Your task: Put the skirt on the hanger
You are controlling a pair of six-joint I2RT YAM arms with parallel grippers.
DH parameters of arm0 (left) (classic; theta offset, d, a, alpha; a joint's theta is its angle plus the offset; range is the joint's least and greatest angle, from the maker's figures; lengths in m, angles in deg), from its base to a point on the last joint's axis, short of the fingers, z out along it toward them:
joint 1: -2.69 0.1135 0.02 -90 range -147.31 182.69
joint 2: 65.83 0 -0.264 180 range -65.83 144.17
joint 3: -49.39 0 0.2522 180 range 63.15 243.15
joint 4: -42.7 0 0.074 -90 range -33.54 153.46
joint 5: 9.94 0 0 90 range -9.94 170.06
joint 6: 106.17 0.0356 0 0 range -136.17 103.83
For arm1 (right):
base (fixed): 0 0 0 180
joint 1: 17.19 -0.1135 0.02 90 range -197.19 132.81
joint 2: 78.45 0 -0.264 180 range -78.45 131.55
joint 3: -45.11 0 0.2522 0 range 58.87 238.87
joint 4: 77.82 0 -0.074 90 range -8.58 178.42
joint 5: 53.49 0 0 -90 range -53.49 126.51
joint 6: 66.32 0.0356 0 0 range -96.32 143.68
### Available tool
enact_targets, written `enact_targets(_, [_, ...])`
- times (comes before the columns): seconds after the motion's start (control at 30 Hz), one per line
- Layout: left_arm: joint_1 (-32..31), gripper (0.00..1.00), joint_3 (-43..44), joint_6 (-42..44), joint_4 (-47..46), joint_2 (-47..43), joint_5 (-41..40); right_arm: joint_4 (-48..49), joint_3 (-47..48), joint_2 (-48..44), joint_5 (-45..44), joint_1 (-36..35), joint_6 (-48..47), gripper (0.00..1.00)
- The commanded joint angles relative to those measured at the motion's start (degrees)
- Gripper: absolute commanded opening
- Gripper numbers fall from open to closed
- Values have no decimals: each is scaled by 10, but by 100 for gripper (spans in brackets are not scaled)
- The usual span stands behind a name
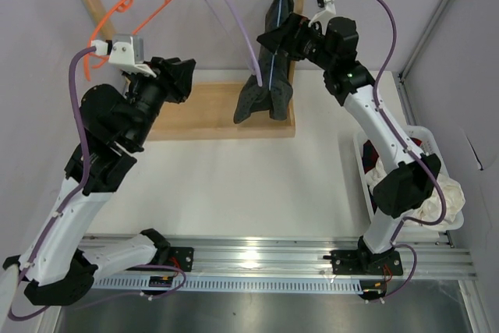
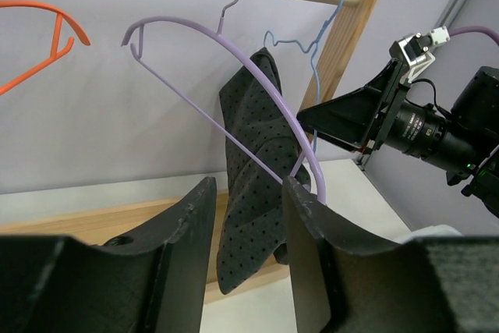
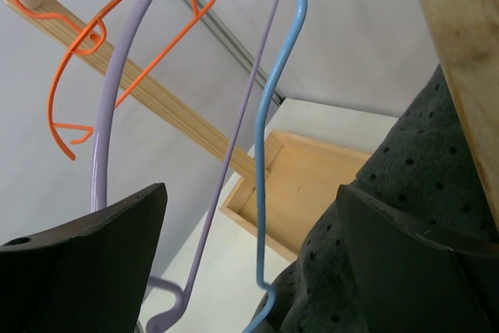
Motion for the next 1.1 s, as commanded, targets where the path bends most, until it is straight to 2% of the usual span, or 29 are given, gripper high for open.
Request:
enact_targets(0.0, [2,46,-15,1,13,-24,20,-22,-23,-58,-14,2,-6,100])
enact_targets(0.23, [2,47,-73,-19,43,-70,46,-27,-179,-180,-60,12,-10,99])
enact_targets(0.3, [2,47,-88,-26,49,-89,52,-54,-226,-231,-82,14,-17,100])
enact_targets(0.53, [2,48,-200,-43,77,-150,56,-126,-389,-384,-183,19,-36,99])
enact_targets(0.63, [2,49,-247,-52,85,-169,53,-141,-430,-433,-202,19,-34,99])
enact_targets(0.77, [3,49,-303,-73,89,-191,57,-181,-442,-456,-211,20,-37,99])
enact_targets(1.07, [2,49,-349,-83,102,-218,74,-194,-445,-445,-213,20,-39,99])
